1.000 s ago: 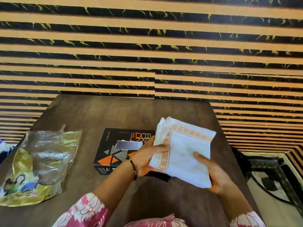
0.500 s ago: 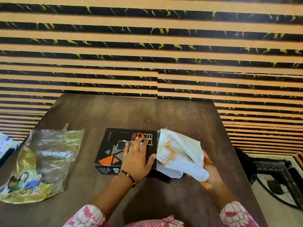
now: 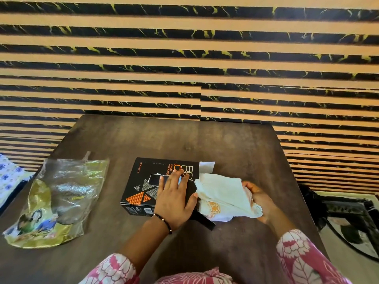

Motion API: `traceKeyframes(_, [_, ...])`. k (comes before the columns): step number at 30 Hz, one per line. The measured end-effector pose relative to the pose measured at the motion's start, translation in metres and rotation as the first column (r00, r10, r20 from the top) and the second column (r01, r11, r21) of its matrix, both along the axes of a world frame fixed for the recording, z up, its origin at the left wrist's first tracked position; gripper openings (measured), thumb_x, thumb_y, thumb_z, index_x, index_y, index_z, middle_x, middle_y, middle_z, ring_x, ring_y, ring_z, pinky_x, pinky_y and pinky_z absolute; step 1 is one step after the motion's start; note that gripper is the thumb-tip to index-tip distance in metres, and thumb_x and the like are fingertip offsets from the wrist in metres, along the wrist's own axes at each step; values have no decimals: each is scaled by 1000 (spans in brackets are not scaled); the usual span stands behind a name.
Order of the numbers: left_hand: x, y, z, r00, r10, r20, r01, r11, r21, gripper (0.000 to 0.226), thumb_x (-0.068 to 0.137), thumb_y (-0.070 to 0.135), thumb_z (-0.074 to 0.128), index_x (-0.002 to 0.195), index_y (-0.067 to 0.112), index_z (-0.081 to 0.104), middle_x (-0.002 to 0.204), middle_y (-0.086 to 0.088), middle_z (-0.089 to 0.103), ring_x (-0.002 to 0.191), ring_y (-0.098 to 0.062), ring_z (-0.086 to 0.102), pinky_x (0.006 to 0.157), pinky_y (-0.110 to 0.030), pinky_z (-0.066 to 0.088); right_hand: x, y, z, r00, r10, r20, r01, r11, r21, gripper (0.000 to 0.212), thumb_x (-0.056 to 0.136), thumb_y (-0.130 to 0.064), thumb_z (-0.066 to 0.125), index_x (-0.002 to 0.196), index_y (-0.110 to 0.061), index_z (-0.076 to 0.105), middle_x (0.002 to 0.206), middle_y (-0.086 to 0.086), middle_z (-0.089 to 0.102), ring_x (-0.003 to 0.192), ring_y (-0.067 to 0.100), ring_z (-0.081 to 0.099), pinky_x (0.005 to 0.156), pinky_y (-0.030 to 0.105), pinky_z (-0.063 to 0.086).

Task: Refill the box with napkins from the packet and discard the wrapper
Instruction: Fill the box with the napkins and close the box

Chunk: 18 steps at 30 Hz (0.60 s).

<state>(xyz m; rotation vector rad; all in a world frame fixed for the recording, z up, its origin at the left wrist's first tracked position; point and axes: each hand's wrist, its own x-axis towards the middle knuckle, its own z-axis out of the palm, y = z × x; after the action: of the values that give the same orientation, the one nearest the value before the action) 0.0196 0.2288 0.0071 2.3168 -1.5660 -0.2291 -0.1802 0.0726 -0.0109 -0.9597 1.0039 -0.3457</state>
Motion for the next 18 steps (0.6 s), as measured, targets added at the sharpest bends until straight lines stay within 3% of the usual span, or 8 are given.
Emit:
traceKeyframes(7, [1,0,-3,1000,-18,16,19,1000,-7,81,76,62,16,142,17,30,153,-5,23,144,-22,16,115,-44,-5,15,-6,13,999,12,-42,-11,999,31,34,96,-18,40,128,-16,50,99,4,61,85,24,60,54,31,60])
traceKeyframes(10, [0,0,-1,999,-15,28,15,1000,20,84,75,65,14,143,18,28,154,-3,20,144,-21,13,114,-42,-9,15,0,16,999,-9,-32,11,999,42,29,98,-20,35,122,-18,50,94,1,60,80,21,59,49,28,58])
traceKeyframes(13, [-1,-2,2,999,11,-35,-11,1000,-10,81,76,68,14,139,22,34,151,-1,25,142,-19,21,117,-45,0,13,8,18,999,-31,-9,31,998,63,24,99,-20,32,106,-19,56,89,0,60,73,18,62,48,26,57])
traceKeyframes(16, [1,-3,6,989,10,-149,-22,996,-81,67,78,66,23,129,28,44,145,0,32,137,-22,30,115,-53,8,11,10,17,999,-32,-14,33,997,69,28,97,-3,28,106,-17,50,89,2,57,77,21,56,46,26,56])
traceKeyframes(18, [1,-4,11,990,-95,-107,74,980,-184,51,84,56,32,121,27,50,139,-1,42,137,-24,30,114,-55,15,8,12,21,999,-33,-27,35,997,76,31,96,4,25,105,-17,47,88,3,55,78,22,54,44,26,56])
